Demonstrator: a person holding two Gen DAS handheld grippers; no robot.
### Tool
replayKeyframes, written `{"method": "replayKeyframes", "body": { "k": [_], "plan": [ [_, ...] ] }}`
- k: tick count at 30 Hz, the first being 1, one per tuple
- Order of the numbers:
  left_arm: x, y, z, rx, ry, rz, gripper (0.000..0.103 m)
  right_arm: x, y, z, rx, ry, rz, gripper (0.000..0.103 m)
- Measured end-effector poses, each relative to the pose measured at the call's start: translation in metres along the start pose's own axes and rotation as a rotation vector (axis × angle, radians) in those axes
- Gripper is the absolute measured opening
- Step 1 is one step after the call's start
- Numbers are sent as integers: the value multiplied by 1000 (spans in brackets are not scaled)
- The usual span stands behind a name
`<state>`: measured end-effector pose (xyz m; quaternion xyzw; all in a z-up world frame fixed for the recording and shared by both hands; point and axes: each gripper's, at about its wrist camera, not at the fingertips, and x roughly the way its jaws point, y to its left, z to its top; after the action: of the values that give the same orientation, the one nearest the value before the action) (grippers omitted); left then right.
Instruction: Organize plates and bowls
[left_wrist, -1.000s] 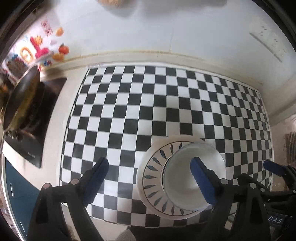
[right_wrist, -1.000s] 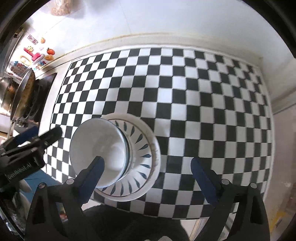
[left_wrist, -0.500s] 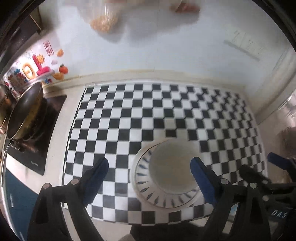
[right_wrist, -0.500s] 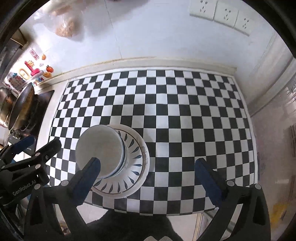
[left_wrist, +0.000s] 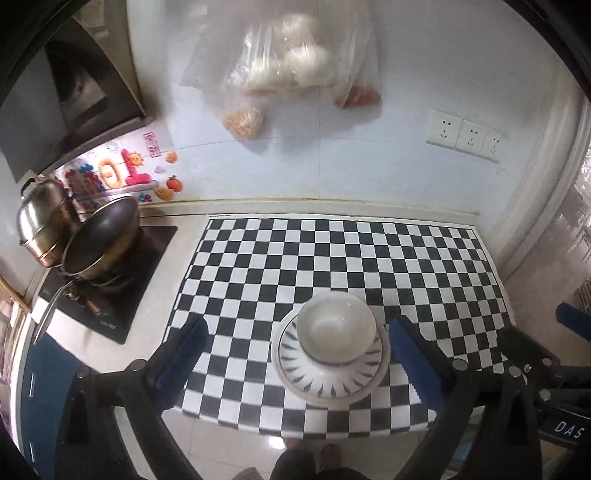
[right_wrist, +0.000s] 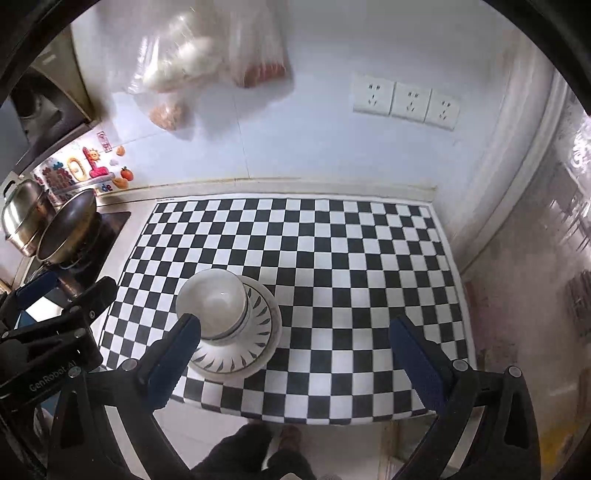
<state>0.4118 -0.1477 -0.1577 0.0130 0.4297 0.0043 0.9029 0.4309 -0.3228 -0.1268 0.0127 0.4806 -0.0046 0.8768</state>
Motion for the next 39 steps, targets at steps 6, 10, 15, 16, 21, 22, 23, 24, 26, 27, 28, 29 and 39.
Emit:
{"method": "replayKeyframes", "body": {
  "k": [6,10,15,16,21,22,23,24,26,27,28,29,39],
  "plan": [
    [-43,6,-18,-9,-45,17,101,-49,0,-25,-2,-60,-10,103],
    [-71,15,-29,-4,-82,6,101,-85,6,-42,3,-115,-37,103],
    [-107,32,-50,14,-119,-17,101,-123,22,-69,23,-157,-67,103],
    [-113,36,-55,19,-123,-24,101,-129,25,-74,27,-159,-72,103],
    [-142,54,-82,49,-139,-31,101,-165,46,-111,51,-181,-89,103],
    [-151,60,-90,55,-145,-32,101,-174,51,-120,53,-189,-93,103],
    [-155,63,-94,59,-148,-36,101,-182,56,-129,55,-195,-97,103],
    [-164,69,-102,63,-153,-39,101,-190,60,-136,57,-201,-101,103],
    [-177,78,-115,63,-166,-42,101,-206,70,-153,60,-214,-110,103],
    [-184,83,-121,67,-168,-43,101,-214,75,-161,64,-221,-116,103],
    [-190,87,-127,68,-170,-37,101,-221,80,-169,68,-227,-121,103],
    [-195,89,-131,69,-171,-39,101,-230,86,-178,73,-230,-125,103],
    [-261,111,-180,90,-202,-22,101,-301,110,-244,81,-265,-150,103]
  ]
}}
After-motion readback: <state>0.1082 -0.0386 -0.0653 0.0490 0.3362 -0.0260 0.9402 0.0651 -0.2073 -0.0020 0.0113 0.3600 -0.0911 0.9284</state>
